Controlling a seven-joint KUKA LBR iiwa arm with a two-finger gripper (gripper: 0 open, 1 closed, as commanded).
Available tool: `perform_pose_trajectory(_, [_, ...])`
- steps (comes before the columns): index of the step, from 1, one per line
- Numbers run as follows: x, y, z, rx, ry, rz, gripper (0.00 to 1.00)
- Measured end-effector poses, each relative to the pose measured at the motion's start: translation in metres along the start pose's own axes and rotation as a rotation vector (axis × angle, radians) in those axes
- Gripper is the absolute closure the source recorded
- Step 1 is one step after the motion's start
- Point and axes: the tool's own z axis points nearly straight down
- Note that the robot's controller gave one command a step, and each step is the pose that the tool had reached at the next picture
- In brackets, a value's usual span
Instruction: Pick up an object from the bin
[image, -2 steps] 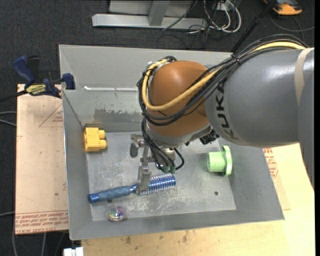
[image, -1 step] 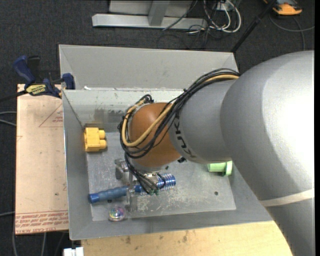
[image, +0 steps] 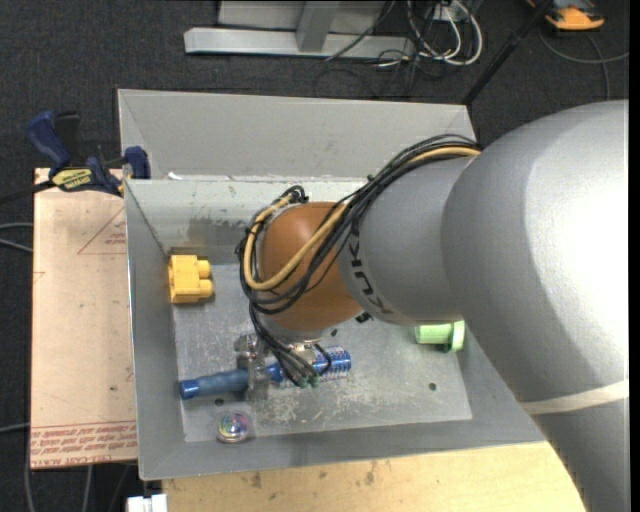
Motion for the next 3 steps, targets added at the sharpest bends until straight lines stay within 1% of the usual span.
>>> perform_pose_trajectory(1, [-0.016,-0.021,-0.114,0.000,-0.010,0.034,1.00])
perform_pose_trajectory(2, [-0.034,-0.030,-0.172,-0.001,-0.011,0.066,1.00])
perform_pose_trajectory(3, [-0.032,-0.030,-0.168,0.000,-0.003,0.065,0.00])
